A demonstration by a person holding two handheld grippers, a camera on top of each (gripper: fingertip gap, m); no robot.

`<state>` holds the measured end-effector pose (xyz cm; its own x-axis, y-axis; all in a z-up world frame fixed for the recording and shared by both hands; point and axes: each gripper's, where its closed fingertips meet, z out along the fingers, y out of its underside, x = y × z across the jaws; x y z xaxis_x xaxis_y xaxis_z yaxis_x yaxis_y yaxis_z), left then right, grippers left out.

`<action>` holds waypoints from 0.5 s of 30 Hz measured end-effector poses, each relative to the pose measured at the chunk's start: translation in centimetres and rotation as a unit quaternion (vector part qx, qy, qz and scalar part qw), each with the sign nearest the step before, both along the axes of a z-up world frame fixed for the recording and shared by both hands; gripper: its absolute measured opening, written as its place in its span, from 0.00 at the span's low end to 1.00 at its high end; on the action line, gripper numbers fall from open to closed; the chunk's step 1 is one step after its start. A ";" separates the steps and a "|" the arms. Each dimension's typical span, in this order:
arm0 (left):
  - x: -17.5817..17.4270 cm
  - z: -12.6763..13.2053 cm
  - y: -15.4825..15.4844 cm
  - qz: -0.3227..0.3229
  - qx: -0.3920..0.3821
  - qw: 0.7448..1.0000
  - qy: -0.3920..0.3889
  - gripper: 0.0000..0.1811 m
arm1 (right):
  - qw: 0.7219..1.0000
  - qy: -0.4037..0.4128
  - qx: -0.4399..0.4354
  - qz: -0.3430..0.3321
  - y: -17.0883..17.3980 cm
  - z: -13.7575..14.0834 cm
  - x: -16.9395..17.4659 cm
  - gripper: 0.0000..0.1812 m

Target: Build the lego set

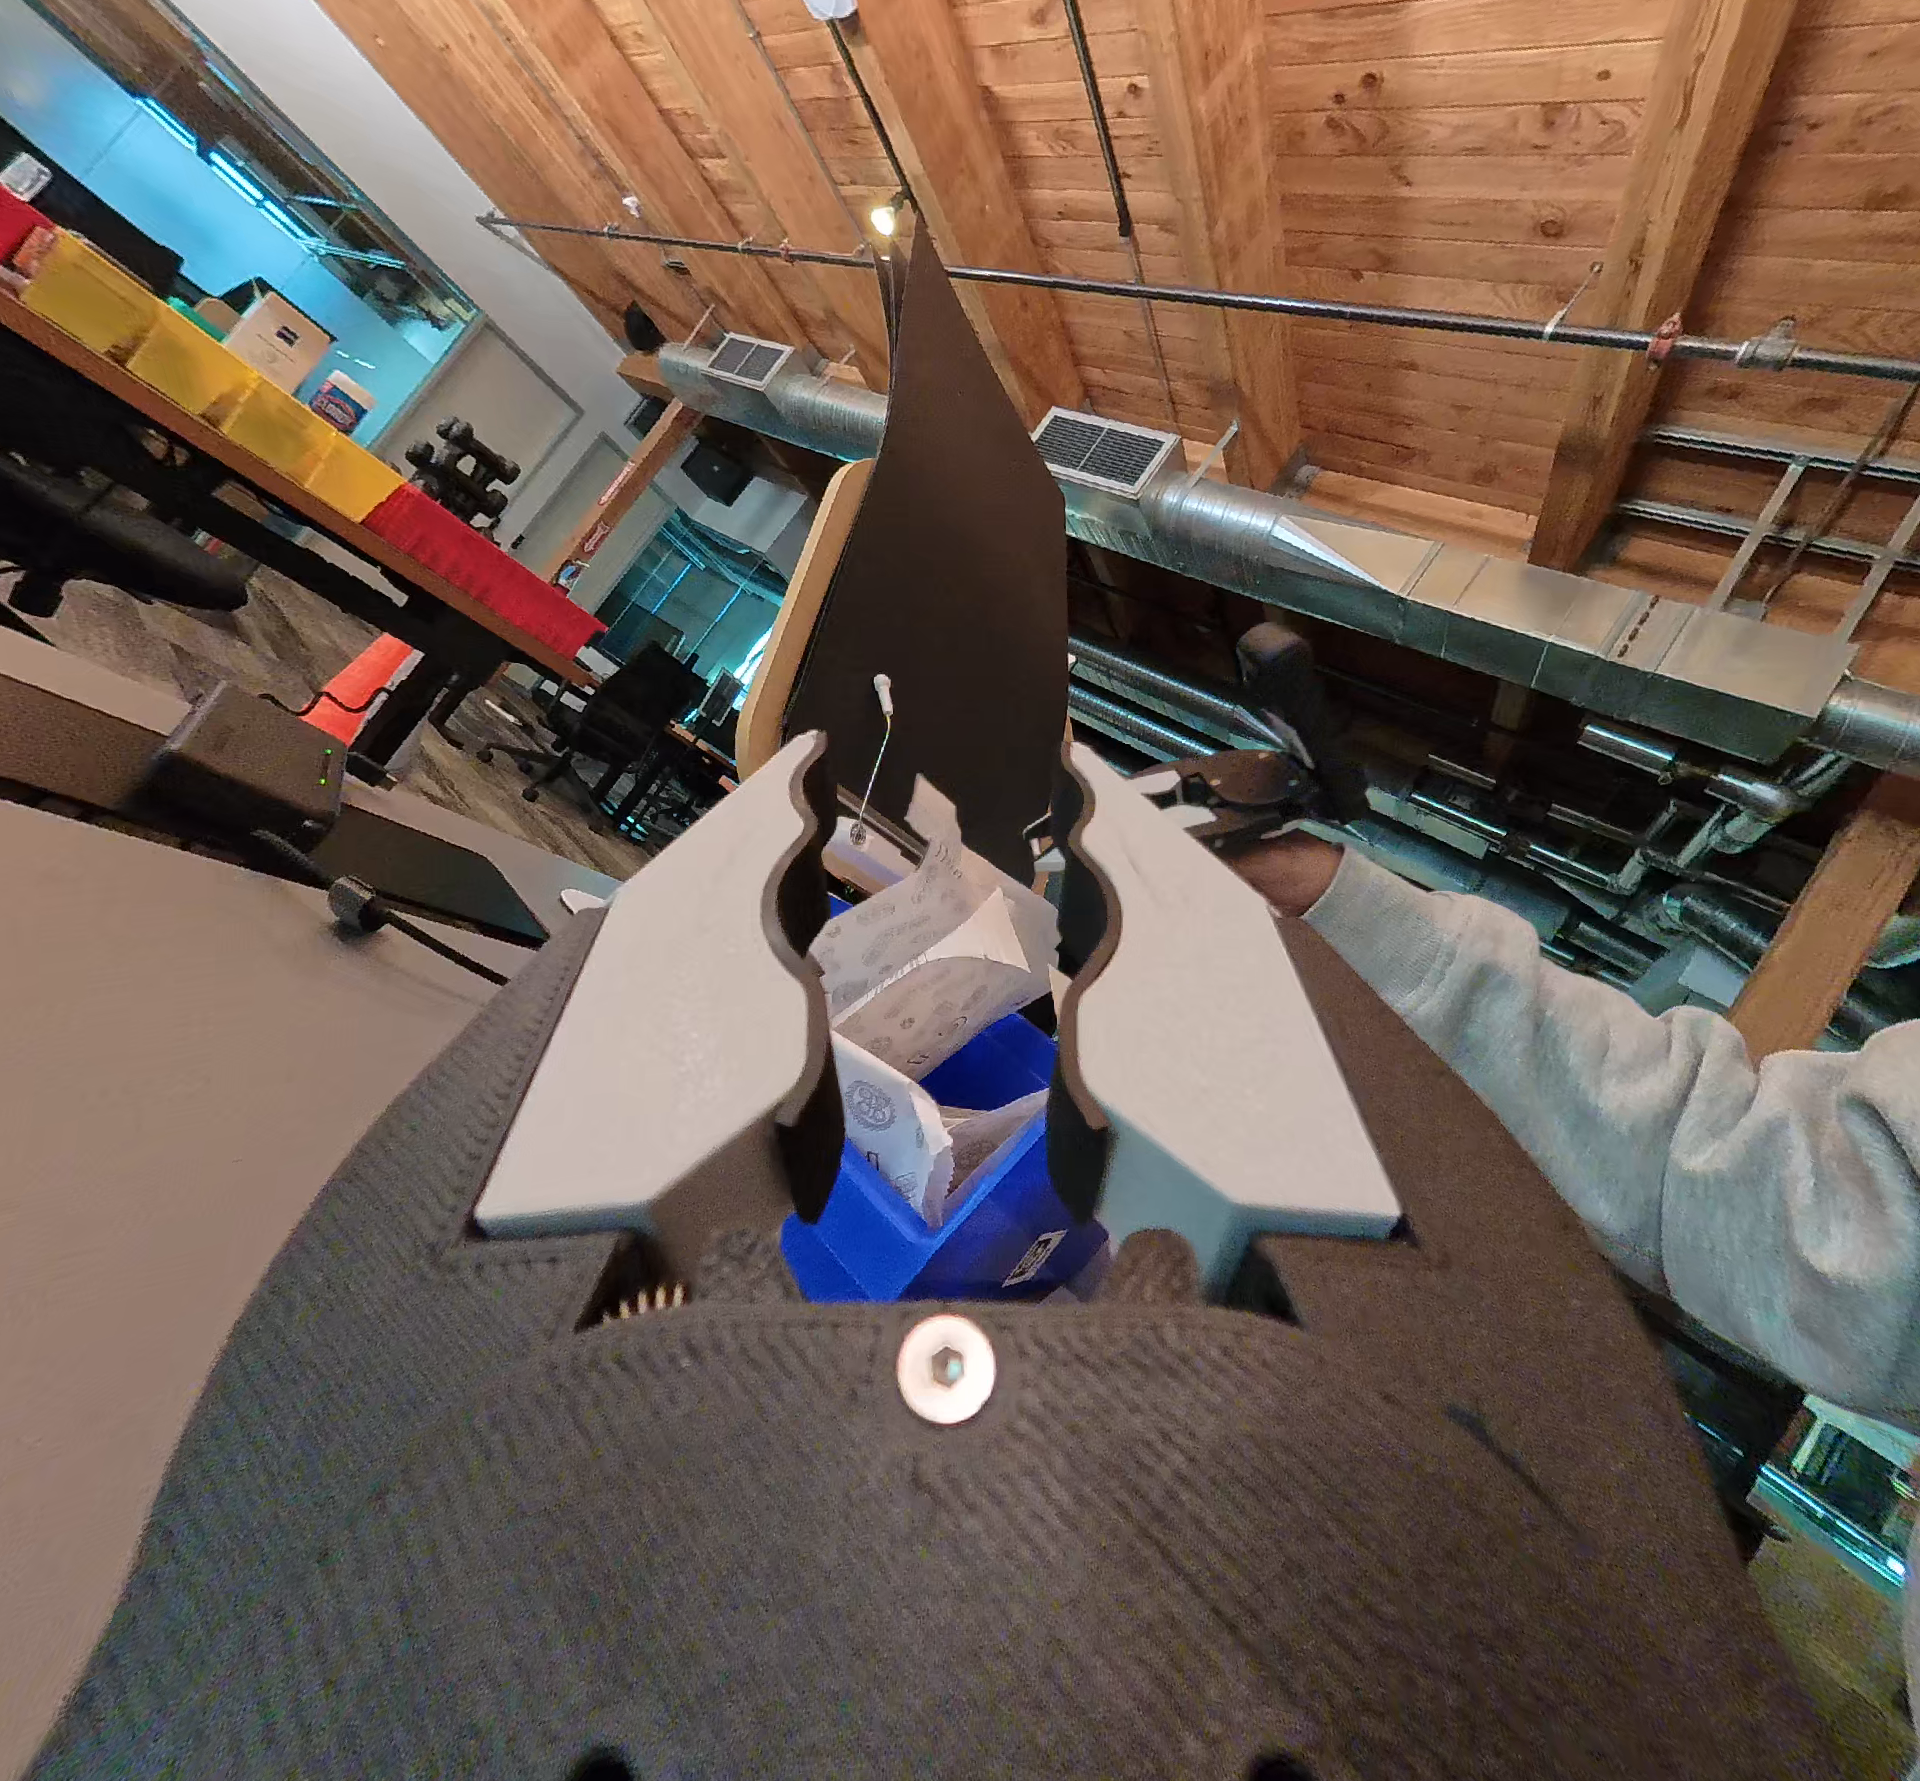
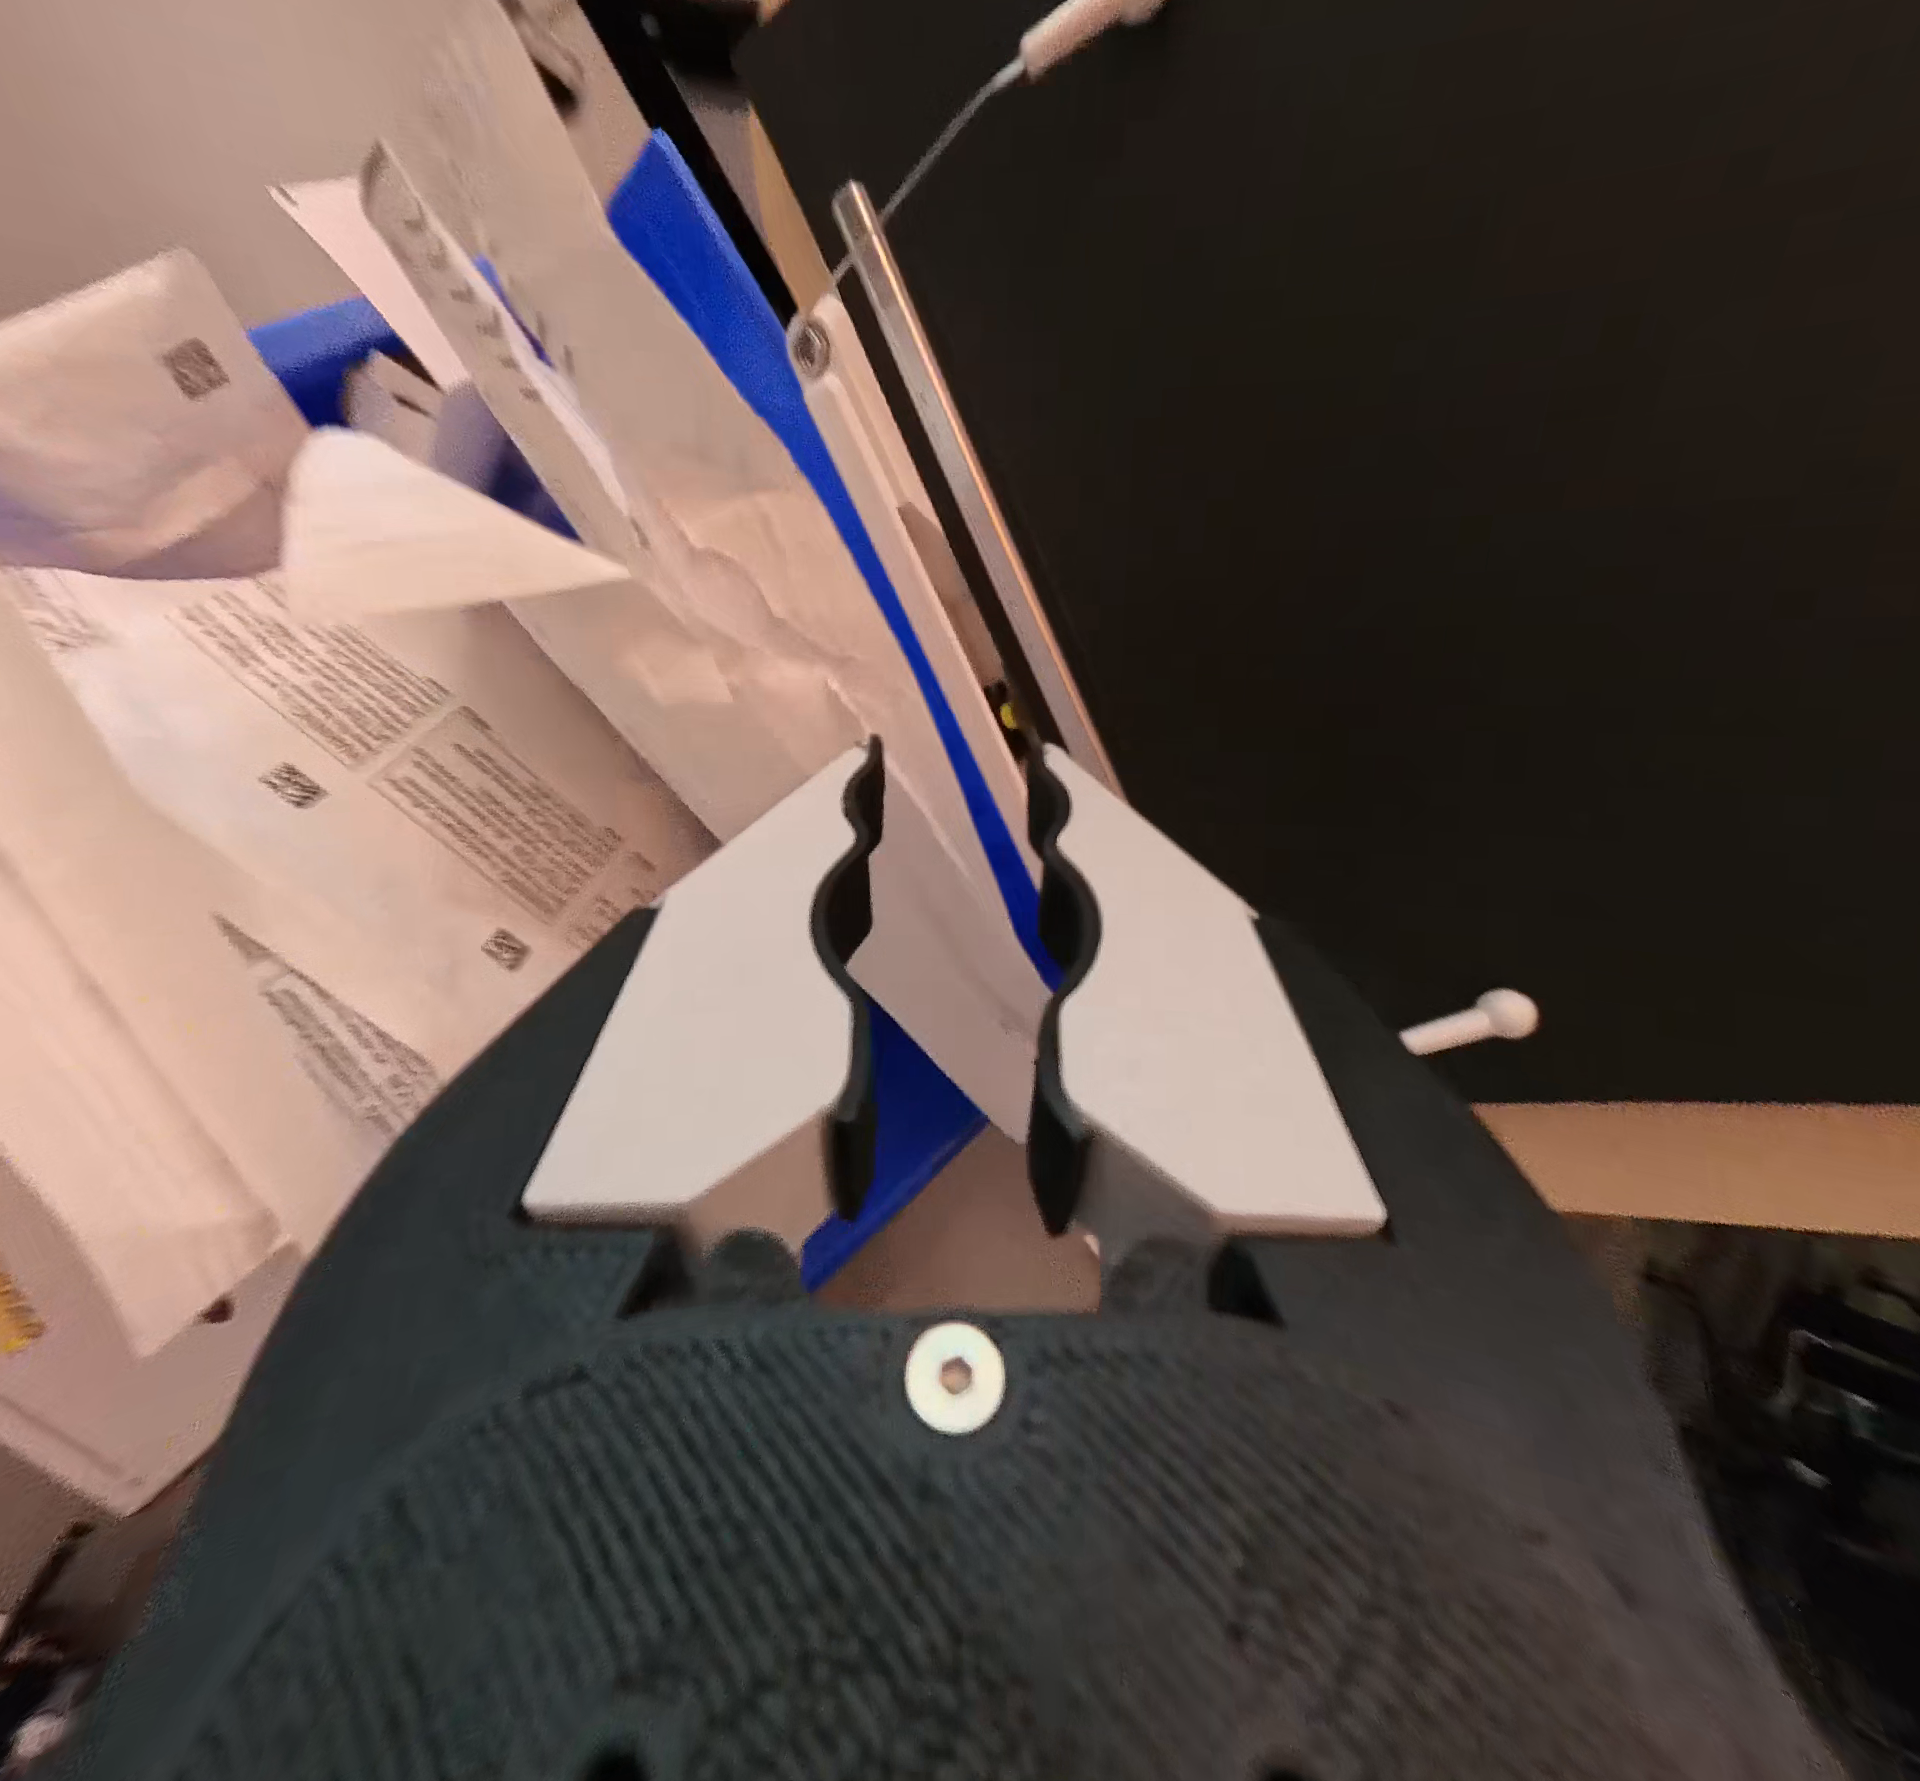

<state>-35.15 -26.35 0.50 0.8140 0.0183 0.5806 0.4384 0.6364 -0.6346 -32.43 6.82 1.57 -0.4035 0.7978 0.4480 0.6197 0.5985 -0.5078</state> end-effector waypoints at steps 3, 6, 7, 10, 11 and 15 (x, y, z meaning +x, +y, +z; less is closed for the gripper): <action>0.0 -0.2 0.2 -0.002 -0.004 1.000 -0.001 0.21 | 0.998 -0.003 -0.057 0.017 -2.0 0.7 -0.1 0.18; -0.1 -0.3 0.5 -0.005 -0.007 1.000 -0.001 0.21 | 0.996 -0.016 -0.075 0.041 -4.0 0.5 -0.3 0.19; -0.1 -0.4 0.6 -0.006 -0.009 1.000 -0.001 0.21 | 0.996 -0.016 -0.069 0.049 -4.5 0.5 -0.5 0.19; -0.1 -0.6 0.8 -0.008 -0.013 1.000 -0.003 0.21 | 0.996 -0.017 -0.051 0.070 -5.9 0.2 -1.5 0.19; -0.1 -0.7 0.9 -0.008 -0.013 1.000 -0.004 0.21 | 0.996 -0.021 -0.050 0.076 -6.4 0.1 -1.9 0.19; -0.1 -1.0 1.2 -0.015 -0.016 1.000 -0.008 0.22 | 0.993 -0.047 -0.055 0.094 -7.9 -0.6 -3.2 0.19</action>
<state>-35.30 -25.12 -0.52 0.8055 0.0136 0.5924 0.4664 0.6022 -0.6479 -35.60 -1.10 0.93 -0.5862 0.7462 0.3155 0.5496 0.6524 -0.5219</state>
